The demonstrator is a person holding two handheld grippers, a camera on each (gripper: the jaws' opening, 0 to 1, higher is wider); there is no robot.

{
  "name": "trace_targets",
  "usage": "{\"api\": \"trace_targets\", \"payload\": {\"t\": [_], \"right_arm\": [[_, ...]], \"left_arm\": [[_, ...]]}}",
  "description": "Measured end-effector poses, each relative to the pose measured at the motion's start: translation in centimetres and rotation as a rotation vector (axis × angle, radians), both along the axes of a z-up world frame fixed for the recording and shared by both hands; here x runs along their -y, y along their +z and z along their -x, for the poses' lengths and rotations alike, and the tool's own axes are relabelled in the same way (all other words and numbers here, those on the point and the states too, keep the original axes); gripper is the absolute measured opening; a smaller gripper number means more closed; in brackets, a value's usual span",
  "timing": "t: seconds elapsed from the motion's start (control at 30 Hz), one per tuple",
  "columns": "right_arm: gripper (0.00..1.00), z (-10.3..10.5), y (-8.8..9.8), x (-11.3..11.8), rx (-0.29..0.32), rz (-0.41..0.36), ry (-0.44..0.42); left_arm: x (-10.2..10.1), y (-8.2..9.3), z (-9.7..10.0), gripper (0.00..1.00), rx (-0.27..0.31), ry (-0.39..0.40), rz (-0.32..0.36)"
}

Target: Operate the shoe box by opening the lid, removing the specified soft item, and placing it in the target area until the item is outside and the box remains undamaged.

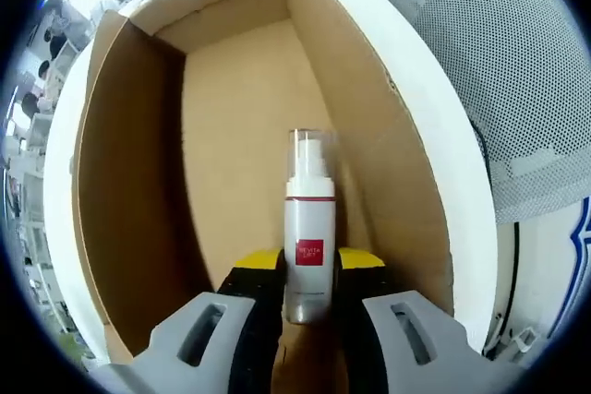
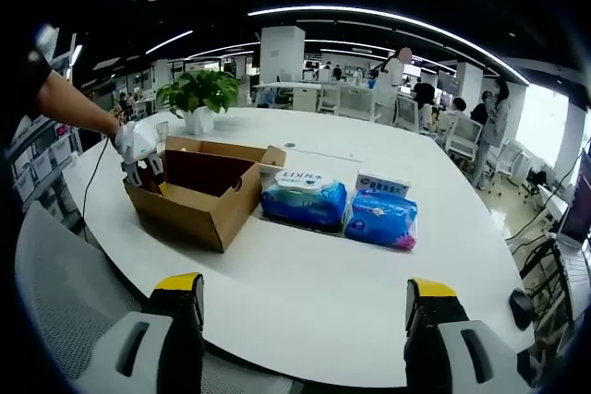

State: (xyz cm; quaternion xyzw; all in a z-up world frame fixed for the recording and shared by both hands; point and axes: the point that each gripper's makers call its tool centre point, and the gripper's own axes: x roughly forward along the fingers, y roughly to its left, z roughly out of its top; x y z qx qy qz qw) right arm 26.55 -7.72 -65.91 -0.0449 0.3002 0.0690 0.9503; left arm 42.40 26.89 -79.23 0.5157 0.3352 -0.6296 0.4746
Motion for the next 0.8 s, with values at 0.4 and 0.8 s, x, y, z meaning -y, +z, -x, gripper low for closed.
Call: {"api": "trace_targets", "payload": {"t": [0.4,0.8], "right_arm": [[0.89,-0.1,0.9,0.1,0.020,-0.011,-0.002],[0.86,-0.7,1.7,-1.1,0.031,-0.058,0.019]], "left_arm": [[0.1,1.0,-0.4,0.18,0.030,0.048,0.011],[1.6,4.4,-0.3,0.18,0.072,0.104,0.090]]}}
